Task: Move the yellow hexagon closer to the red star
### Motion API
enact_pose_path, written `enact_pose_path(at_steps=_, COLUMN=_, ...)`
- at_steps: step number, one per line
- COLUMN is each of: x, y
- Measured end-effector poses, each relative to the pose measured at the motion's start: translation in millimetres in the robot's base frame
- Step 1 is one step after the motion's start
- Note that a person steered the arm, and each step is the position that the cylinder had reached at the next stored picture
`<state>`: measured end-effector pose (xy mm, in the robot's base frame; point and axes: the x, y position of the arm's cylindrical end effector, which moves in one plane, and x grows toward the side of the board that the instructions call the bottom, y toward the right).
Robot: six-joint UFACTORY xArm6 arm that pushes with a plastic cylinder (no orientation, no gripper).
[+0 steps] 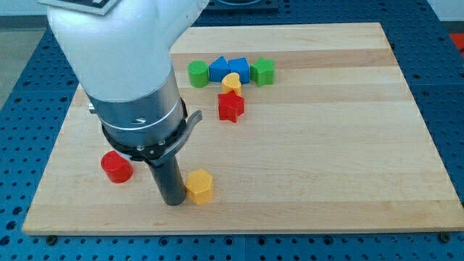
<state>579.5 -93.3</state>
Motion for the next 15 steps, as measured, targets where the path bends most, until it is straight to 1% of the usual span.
enact_pose_path(at_steps=1, x=-32.3, y=23.3)
enact_pose_path(at_steps=2, x=-78.8, y=47.7)
enact_pose_path(at_steps=3, x=-80.1, y=37.7)
enact_pose_path(at_steps=5, x=-29.4, y=-32.1)
enact_pose_path(at_steps=6, x=13.8, y=-36.6)
enact_pose_path(at_steps=7, x=21.4, y=0.9)
enact_pose_path(at_steps=8, x=9.4, y=42.6)
enact_pose_path(at_steps=9, x=8.1, y=43.3)
enact_pose_path(at_steps=11, x=-60.1, y=48.9)
enact_pose_path(at_steps=12, x=-67.2, y=49.1)
enact_pose_path(at_steps=13, x=-59.0, y=40.0)
enact_pose_path(at_steps=14, x=-28.9, y=9.3)
enact_pose_path(at_steps=15, x=-34.2, y=44.8)
